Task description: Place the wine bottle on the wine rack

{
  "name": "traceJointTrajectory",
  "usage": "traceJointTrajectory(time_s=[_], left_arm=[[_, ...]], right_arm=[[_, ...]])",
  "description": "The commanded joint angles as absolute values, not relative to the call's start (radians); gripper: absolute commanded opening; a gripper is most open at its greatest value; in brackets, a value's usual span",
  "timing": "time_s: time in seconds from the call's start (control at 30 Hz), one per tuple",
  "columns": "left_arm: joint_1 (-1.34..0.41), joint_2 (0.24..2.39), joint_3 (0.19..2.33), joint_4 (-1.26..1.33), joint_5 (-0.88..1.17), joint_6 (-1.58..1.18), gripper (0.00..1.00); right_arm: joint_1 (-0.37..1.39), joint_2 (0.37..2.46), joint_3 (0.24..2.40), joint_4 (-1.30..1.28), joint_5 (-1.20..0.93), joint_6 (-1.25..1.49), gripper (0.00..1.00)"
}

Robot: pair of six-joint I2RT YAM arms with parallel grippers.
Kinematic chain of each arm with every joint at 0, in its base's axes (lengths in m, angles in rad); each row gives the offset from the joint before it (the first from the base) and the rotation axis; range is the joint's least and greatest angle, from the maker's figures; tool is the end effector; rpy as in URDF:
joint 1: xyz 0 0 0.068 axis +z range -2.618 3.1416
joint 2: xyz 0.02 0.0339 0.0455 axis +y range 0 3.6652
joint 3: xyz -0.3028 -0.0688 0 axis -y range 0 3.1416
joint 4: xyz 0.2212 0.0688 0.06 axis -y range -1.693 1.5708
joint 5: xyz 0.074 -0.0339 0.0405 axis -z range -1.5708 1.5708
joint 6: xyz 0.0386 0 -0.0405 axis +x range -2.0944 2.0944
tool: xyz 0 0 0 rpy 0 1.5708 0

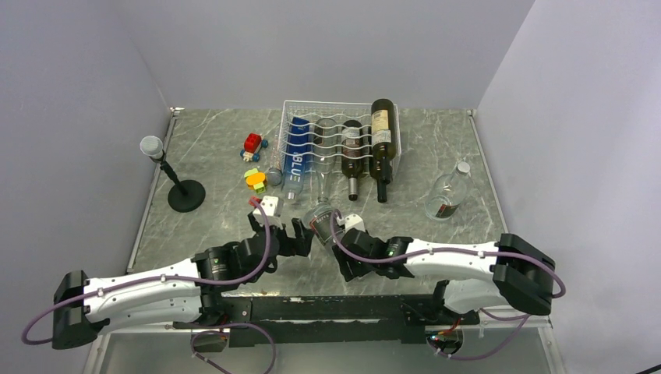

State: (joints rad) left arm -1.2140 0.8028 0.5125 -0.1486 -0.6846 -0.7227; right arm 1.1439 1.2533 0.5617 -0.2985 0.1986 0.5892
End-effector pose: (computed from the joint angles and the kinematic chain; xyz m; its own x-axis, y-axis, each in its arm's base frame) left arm 0.0693 -0.1159 0.2813 -0.4592 -0.2351 -0.8567 0.2963 0.8686 -0.3972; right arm 0.0879 0.1748 0.2128 -0.7588 -0.3524 -0.5478 -0.5123 0.8423 0.1677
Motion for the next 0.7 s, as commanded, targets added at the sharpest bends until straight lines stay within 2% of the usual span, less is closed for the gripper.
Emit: traceJointTrajectory(time_s=[0.0,0.3,0.4,0.6,0.63,0.67], left_arm=[[-1.207,0.756,0.553,-0.190,-0.737,-0.728,0.99],[-1.206,0.729,0.545,-0.227,-0.741,-0.736,0.99],[-1.206,0.724,0.542,-0.231,-0.739,-0.741,0.99],[-1.206,0.714,0.543,-0.248,-0.743,-0.742,0.99],[-1.206,0.710,0.544,-0.254,-0.745,-0.742,0.99],[-1.206,0.706,0.545,-0.259,-0.749,-0.744,0.99]], right_arm=[[1.155,1.305,0.641,-0.294,0.304,0.618,0.66],[1.159,1.425,0.706,-0.308,0.342,0.630,0.53],[1.160,1.468,0.719,-0.314,0.355,0.642,0.36],[1.164,1.549,0.736,-0.324,0.387,0.665,0.32],[1.164,1.560,0.737,-0.327,0.394,0.672,0.30],[1.164,1.568,0.740,-0.332,0.404,0.677,0.20]])
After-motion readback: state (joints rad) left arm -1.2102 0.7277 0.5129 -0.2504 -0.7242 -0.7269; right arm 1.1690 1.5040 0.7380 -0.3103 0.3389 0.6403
